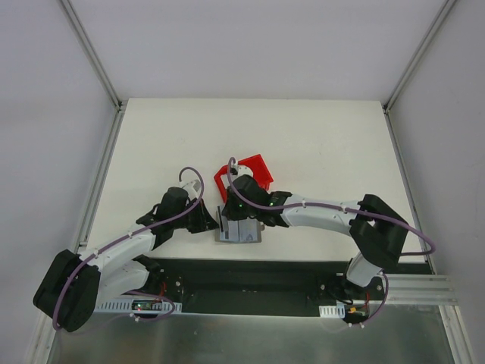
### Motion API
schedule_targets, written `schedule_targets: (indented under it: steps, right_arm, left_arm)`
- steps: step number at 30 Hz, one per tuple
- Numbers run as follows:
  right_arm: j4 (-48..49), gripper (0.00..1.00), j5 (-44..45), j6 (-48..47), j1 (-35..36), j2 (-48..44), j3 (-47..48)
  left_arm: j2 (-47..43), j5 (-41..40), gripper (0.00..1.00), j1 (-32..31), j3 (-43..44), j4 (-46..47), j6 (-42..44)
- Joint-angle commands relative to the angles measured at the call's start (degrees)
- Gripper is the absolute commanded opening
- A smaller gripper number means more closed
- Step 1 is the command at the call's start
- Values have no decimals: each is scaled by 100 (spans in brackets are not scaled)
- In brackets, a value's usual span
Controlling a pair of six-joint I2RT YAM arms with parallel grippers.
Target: Put the credit cards into the card holder
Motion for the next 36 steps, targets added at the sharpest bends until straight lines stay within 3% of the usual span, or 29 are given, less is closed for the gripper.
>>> schedule_targets:
  steps: [1, 24, 36]
  right_arm:
    - [-140, 0, 265, -25, 51, -60, 237]
    - [-458, 0, 538, -157, 60, -465, 149]
    - [-133, 0, 160, -157, 130, -324, 246]
  left_arm:
    - [-124, 129, 0, 8, -71, 20, 76]
    - [-1, 85, 0, 8, -71, 28, 138]
    - [-1, 120, 0, 8, -44, 28, 129]
